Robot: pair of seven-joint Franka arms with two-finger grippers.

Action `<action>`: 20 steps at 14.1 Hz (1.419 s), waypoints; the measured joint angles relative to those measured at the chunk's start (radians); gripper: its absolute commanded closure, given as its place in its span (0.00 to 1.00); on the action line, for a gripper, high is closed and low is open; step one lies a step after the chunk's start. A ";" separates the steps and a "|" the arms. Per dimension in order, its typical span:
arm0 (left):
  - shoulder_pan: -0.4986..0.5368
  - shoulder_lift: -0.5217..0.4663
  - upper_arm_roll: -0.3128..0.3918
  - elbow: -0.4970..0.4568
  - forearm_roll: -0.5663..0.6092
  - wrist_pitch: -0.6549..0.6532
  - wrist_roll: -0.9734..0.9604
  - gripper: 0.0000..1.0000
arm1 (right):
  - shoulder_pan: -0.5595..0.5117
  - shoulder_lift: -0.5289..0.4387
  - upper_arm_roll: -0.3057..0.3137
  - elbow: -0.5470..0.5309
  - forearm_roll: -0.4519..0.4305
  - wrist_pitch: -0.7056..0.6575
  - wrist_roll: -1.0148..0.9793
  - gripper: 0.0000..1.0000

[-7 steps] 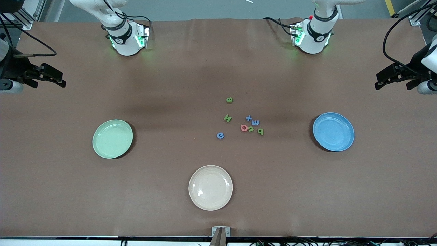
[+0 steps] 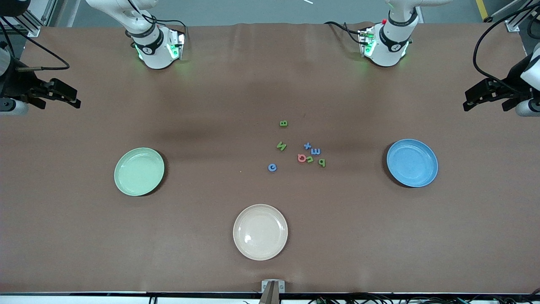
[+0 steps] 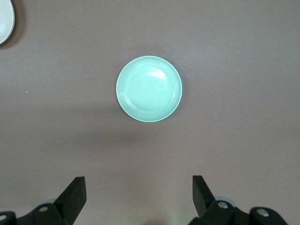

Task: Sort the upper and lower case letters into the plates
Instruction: 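Raise both grippers from rest and swing them out over the table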

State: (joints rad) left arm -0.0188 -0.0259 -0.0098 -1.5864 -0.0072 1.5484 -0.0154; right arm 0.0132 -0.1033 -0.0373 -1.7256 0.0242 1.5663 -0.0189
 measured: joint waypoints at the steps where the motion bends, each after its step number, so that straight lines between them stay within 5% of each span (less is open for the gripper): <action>1: 0.000 0.008 0.000 -0.001 -0.006 -0.001 0.000 0.00 | 0.000 0.000 0.000 0.000 0.000 0.000 0.000 0.00; 11: -0.009 0.102 -0.005 -0.001 -0.056 0.078 0.000 0.00 | 0.000 0.012 0.001 0.022 0.000 -0.009 0.000 0.00; 20: -0.013 0.256 -0.010 -0.004 -0.057 0.094 0.000 0.00 | 0.000 0.262 -0.003 0.114 -0.005 0.018 0.000 0.00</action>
State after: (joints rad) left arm -0.0319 0.2297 -0.0199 -1.5904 -0.0642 1.6422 -0.0150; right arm 0.0136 0.1583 -0.0405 -1.6121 0.0188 1.5841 -0.0190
